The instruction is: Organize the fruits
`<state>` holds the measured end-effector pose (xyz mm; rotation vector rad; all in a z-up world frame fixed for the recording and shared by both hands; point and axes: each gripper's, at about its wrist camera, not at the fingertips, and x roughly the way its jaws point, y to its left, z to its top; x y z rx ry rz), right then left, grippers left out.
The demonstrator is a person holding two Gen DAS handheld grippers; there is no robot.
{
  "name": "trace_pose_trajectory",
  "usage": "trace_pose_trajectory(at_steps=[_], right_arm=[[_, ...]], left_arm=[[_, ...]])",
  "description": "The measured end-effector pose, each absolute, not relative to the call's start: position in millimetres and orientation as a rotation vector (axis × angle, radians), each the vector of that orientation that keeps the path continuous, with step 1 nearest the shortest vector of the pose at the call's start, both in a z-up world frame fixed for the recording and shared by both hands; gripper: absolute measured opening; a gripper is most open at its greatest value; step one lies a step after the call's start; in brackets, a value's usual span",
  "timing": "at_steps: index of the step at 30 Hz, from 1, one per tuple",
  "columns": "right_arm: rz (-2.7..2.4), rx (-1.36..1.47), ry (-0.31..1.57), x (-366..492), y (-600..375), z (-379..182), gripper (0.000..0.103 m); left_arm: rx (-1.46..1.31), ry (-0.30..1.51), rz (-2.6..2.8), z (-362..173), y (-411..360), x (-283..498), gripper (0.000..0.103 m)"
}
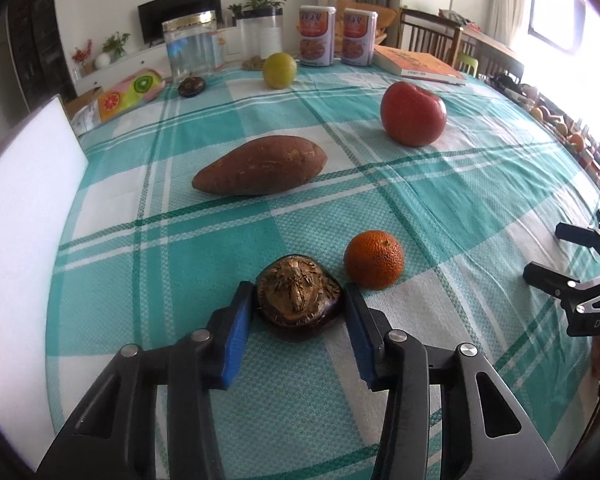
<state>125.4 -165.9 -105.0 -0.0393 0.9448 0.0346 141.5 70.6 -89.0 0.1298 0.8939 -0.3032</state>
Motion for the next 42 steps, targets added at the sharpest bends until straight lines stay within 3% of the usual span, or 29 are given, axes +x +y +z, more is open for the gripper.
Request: trace_pose_trajectory(at_steps=[17, 18, 19, 22, 30, 42], right_arm=[[0.035, -0.039, 0.945, 125.3, -165.9, -104.9, 0.103], [0.035, -0.039, 0.945, 125.4, -165.8, -104.8, 0.103], [0.035, -0.039, 0.945, 125.3, -165.9, -104.8, 0.103], [0.034, -0.040, 0.945, 125.3, -165.8, -104.8, 0.103], [0.035, -0.039, 0.945, 125.3, -165.9, -104.8, 0.103], [0.037, -0.040, 0.946, 125.3, -166.0, -104.9, 0.103]], left_arm=[[0.016, 0.905, -0.103, -92.3, 137.6, 76.6, 0.048], [0.009, 0.890, -0.099, -93.3, 138.2, 75.7, 0.054], [0.012, 0.886, -0.092, -94.0, 137.5, 75.7, 0.068], [0.025, 0.895, -0.069, -95.2, 136.1, 78.1, 0.084], [0.025, 0.922, -0.048, -100.0, 138.7, 79.5, 0.096], [0.021, 0.930, -0.043, -101.2, 140.7, 79.5, 0.101]])
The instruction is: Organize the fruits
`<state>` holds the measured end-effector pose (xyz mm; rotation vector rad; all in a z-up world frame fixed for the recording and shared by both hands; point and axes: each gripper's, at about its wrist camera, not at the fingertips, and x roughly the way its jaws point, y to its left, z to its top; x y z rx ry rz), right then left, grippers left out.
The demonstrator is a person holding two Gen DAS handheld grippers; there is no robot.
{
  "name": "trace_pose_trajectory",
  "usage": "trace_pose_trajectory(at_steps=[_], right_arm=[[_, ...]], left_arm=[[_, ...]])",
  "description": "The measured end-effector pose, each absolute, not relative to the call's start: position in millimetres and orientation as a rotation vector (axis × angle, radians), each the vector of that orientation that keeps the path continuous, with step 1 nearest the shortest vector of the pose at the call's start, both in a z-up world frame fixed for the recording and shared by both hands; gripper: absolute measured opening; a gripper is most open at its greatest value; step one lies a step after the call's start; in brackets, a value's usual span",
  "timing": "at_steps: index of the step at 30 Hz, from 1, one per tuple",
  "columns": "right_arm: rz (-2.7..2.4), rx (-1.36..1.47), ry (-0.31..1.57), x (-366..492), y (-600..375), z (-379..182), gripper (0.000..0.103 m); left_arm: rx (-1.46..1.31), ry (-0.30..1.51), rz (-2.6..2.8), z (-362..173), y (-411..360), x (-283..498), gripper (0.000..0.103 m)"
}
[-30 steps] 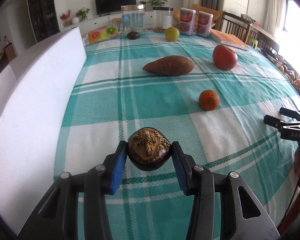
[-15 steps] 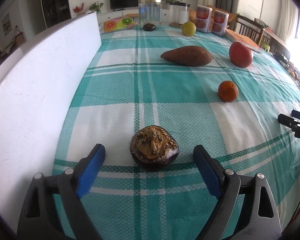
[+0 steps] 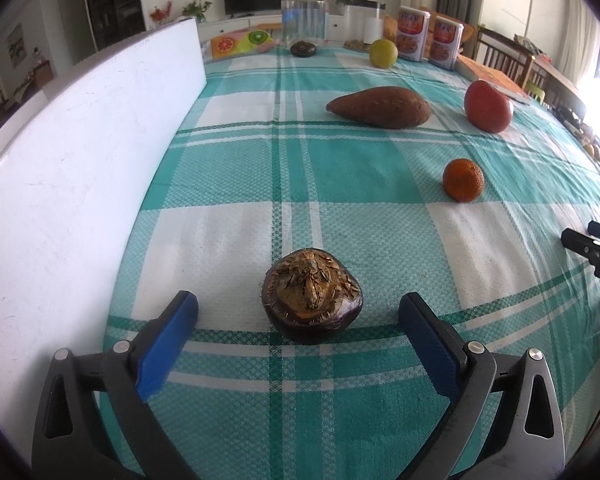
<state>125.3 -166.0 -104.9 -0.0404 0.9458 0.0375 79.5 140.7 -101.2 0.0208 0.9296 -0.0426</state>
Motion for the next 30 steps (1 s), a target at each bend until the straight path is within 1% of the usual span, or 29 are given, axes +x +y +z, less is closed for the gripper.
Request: trace_pose_trajectory(at_steps=[3, 6, 9, 13, 17, 18, 19, 20, 25, 30], right_arm=[[0.090, -0.018, 0.957, 136.3, -166.6, -99.1, 0.103], [0.135, 0.050, 0.883, 161.8, -162.9, -74.5, 0.103], [0.165, 0.028, 0.825, 204.0, -141.2, -54.6, 0.103], [0.148, 0.010, 0.894, 267.6, -112.9, -63.8, 0.103], [0.096, 0.035, 0.967, 298.8, -107.3, -84.3, 0.102], [0.094, 0.047, 0.978, 300.7, -108.8, -87.4, 0.099], [0.107, 0.070, 0.983, 301.1, -112.0, -89.2, 0.079], [0.098, 0.085, 0.992, 300.4, -116.1, -90.7, 0.067], [0.156, 0.195, 0.974, 275.9, -140.2, -88.5, 0.066], [0.250, 0.324, 0.969, 217.6, -161.9, -86.0, 0.066]], left_arm=[[0.020, 0.930, -0.044, -101.1, 140.9, 79.5, 0.101], [0.020, 0.930, -0.045, -101.3, 140.6, 79.0, 0.101], [0.019, 0.930, -0.045, -101.3, 140.8, 78.8, 0.101], [0.020, 0.930, -0.045, -101.2, 140.7, 78.9, 0.101], [0.019, 0.930, -0.045, -101.2, 140.8, 78.9, 0.101], [0.019, 0.930, -0.045, -101.2, 140.8, 78.7, 0.101], [0.019, 0.930, -0.045, -101.2, 140.8, 78.8, 0.102], [0.019, 0.930, -0.046, -101.2, 140.8, 78.9, 0.102], [0.020, 0.930, -0.045, -101.1, 140.8, 78.7, 0.102], [0.015, 0.930, -0.050, -100.9, 141.2, 78.6, 0.102]])
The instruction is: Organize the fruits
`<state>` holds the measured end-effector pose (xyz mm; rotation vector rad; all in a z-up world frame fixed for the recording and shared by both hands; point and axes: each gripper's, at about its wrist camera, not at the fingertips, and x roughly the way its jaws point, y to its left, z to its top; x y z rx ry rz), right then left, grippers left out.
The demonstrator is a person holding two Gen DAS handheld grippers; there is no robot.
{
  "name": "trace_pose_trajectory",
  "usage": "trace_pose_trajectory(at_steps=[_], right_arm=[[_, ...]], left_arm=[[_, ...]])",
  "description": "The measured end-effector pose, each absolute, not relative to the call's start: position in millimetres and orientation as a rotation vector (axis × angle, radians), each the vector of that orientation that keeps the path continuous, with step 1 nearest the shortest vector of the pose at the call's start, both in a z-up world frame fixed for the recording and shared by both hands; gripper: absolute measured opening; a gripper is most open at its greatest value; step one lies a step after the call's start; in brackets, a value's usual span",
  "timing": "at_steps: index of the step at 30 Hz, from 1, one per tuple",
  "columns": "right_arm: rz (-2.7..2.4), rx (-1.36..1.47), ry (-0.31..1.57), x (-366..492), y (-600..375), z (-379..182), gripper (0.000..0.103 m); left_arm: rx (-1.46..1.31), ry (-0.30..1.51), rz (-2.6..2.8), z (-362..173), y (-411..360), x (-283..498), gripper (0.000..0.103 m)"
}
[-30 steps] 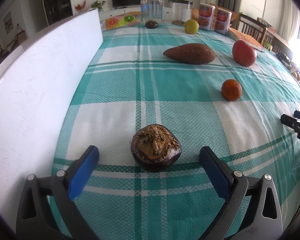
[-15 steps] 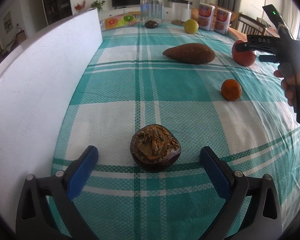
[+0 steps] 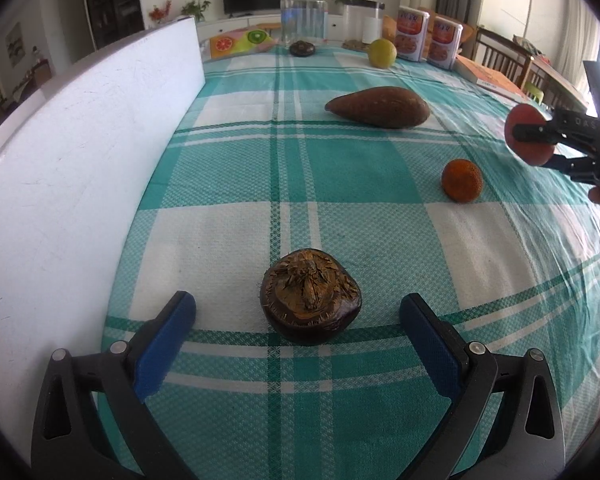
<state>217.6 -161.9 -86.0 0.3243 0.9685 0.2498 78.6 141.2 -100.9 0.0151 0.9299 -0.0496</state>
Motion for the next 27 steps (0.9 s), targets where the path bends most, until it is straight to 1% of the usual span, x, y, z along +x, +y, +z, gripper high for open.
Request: trace_pose_trajectory(at_steps=[2, 6, 8, 10, 11, 12, 18, 23, 27], right_arm=[[0.276, 0.322, 0.955, 188.8, -167.1, -84.3, 0.066], [0.303, 0.312, 0.938, 136.6, -177.8, -85.0, 0.066], [0.305, 0.292, 0.931, 116.5, -180.4, -85.9, 0.066], [0.305, 0.261, 0.914, 101.6, -178.8, -84.5, 0.066], [0.311, 0.245, 0.905, 96.0, -177.0, -83.2, 0.066], [0.319, 0.231, 0.898, 91.2, -174.7, -81.4, 0.066], [0.381, 0.188, 0.897, 74.2, -154.6, -74.7, 0.066], [0.504, 0.133, 0.913, 64.3, -107.1, -66.1, 0.066], [0.651, 0.093, 0.900, 62.2, -44.3, -41.5, 0.066]], left_arm=[[0.009, 0.928, -0.059, -100.5, 141.1, 78.0, 0.102], [0.028, 0.921, -0.106, -95.6, 133.6, 74.0, 0.098], [0.053, 0.900, -0.127, -90.9, 126.1, 71.9, 0.084], [0.097, 0.908, -0.125, -90.2, 118.0, 73.3, 0.059], [0.107, 0.911, -0.126, -90.4, 116.2, 74.5, 0.050], [0.102, 0.914, -0.138, -90.3, 115.8, 74.2, 0.046], [-0.016, 0.885, -0.175, -65.8, 122.9, 47.8, 0.046], [-0.173, 0.830, -0.204, -19.9, 144.8, 12.4, 0.046], [-0.278, 0.772, -0.157, 18.9, 186.8, -8.3, 0.046]])
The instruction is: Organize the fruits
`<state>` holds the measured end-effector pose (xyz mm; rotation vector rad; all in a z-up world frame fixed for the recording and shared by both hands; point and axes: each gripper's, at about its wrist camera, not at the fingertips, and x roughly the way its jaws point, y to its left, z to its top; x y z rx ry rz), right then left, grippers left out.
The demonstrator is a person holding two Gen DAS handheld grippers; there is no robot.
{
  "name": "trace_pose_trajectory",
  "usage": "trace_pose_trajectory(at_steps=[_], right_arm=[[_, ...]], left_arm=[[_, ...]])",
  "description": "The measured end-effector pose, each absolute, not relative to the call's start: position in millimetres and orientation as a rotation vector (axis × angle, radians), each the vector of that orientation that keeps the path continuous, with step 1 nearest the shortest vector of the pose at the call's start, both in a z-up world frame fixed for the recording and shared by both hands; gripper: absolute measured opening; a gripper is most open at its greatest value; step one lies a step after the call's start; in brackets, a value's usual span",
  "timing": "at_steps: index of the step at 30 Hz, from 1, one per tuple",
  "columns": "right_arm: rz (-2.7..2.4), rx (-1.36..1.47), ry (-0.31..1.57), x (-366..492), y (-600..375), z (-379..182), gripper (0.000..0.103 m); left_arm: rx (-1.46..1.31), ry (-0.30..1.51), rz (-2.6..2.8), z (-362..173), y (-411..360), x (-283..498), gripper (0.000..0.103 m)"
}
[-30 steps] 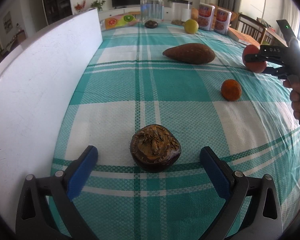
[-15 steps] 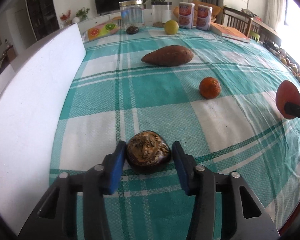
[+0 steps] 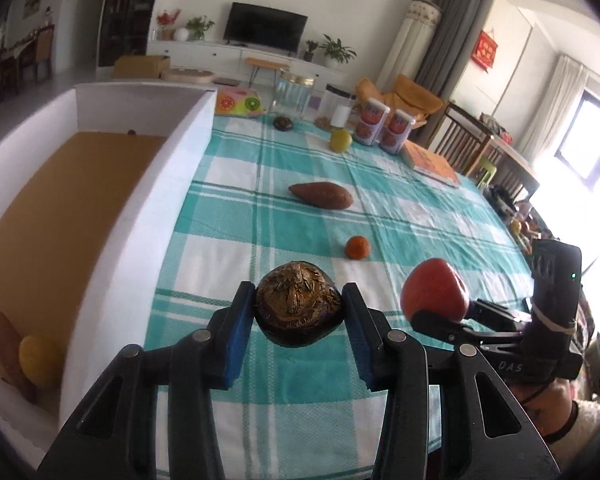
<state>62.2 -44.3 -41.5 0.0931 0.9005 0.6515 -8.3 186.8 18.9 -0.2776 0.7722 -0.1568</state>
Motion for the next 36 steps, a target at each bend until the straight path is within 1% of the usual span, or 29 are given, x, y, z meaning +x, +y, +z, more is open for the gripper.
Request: trace_pose_trajectory(at_steps=[5, 7, 10, 15, 21, 23, 24, 25, 27, 28, 29, 30, 32, 34, 36], right_arm=[[0.868, 0.007, 0.824, 56.8, 62.2, 6.1, 0.066], [0.944, -0.032, 0.802, 55.8, 108.0, 21.3, 0.066], [1.017, -0.107, 0.777, 53.1, 176.1, 31.6, 0.066], [1.056, -0.189, 0.866, 59.4, 263.4, 14.2, 0.066], [0.987, -0.284, 0.935, 71.4, 307.2, -20.8, 0.067], [0.961, -0.304, 0.950, 76.2, 310.9, -29.5, 0.068], [0.947, -0.304, 0.962, 78.9, 310.8, -33.1, 0.068], [0.933, -0.291, 0.968, 86.0, 309.8, -34.9, 0.070], [0.921, -0.245, 0.918, 89.6, 296.2, -26.9, 0.080], [0.911, -0.226, 0.886, 91.1, 287.2, -20.9, 0.087], [0.900, -0.207, 0.856, 96.4, 276.3, -14.1, 0.091], [0.892, -0.184, 0.823, 95.8, 262.9, -6.1, 0.092], [0.868, -0.144, 0.743, 97.2, 226.6, 9.8, 0.102], [0.793, -0.124, 0.672, 98.5, 181.2, 15.2, 0.103], [0.694, -0.114, 0.649, 104.5, 125.8, 8.0, 0.103]], left_arm=[[-0.328, 0.713, 0.037, 47.2, 268.2, -18.0, 0.046], [-0.334, 0.719, 0.133, 44.2, 300.9, -17.5, 0.046], [-0.344, 0.760, 0.266, 26.5, 342.6, -13.7, 0.046], [-0.381, 0.826, 0.380, -7.4, 377.2, -13.1, 0.046], [-0.396, 0.850, 0.437, -24.2, 388.9, -14.9, 0.047], [-0.387, 0.846, 0.456, -25.5, 390.4, -18.5, 0.057], [-0.379, 0.847, 0.478, -26.0, 391.2, -18.4, 0.067], [-0.377, 0.839, 0.491, -26.2, 391.0, -19.1, 0.078], [-0.374, 0.812, 0.502, -23.1, 390.1, -22.1, 0.088], [-0.365, 0.798, 0.508, -20.4, 388.3, -23.4, 0.089], [-0.354, 0.787, 0.507, -17.5, 384.2, -23.5, 0.089], [-0.344, 0.778, 0.499, -13.9, 379.5, -22.9, 0.089], [-0.326, 0.749, 0.469, -3.9, 365.6, -21.1, 0.089], [-0.303, 0.713, 0.419, 6.9, 344.1, -18.7, 0.093], [-0.278, 0.680, 0.345, 16.4, 316.6, -19.9, 0.095]])
